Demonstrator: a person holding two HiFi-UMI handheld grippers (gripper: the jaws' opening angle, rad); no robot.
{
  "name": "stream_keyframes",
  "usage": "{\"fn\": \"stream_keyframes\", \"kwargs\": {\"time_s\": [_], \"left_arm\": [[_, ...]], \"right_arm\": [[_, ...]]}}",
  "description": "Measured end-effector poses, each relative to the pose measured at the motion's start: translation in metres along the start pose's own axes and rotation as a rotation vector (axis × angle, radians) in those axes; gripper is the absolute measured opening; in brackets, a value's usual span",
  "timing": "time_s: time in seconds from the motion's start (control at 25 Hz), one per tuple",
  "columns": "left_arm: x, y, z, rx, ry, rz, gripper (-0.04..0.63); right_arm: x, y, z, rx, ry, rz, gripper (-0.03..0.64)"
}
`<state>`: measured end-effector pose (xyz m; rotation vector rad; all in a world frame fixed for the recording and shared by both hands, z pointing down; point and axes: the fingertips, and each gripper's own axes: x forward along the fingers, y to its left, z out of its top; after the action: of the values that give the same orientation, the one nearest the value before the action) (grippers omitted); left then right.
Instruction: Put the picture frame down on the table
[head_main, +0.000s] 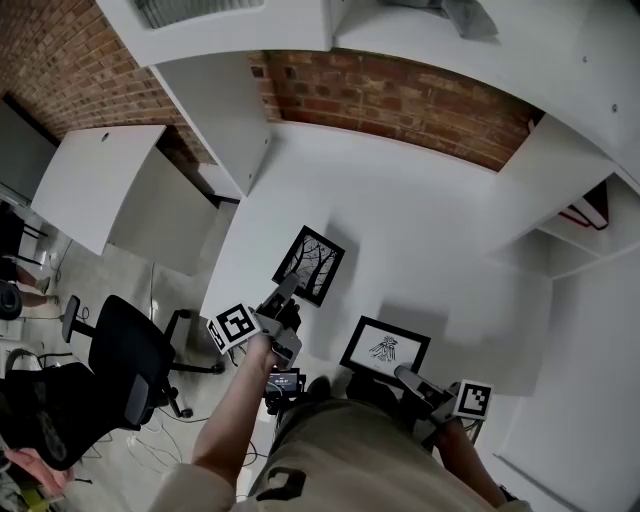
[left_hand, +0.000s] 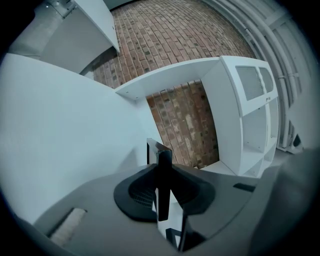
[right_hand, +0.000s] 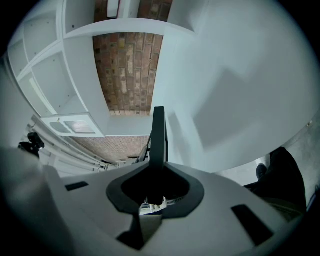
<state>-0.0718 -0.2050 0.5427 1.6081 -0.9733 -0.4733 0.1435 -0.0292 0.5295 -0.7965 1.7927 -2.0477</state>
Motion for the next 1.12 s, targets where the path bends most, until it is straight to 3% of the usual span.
{"fn": "stream_keyframes", "kwargs": {"time_s": [1.12], "left_arm": [[0.036,0.078,-0.005,-0.014,0.084,0.21,0.061]], "right_arm": [[0.002,-0.006,0.017,-0.004,0.015,-0.035,0.036]]}}
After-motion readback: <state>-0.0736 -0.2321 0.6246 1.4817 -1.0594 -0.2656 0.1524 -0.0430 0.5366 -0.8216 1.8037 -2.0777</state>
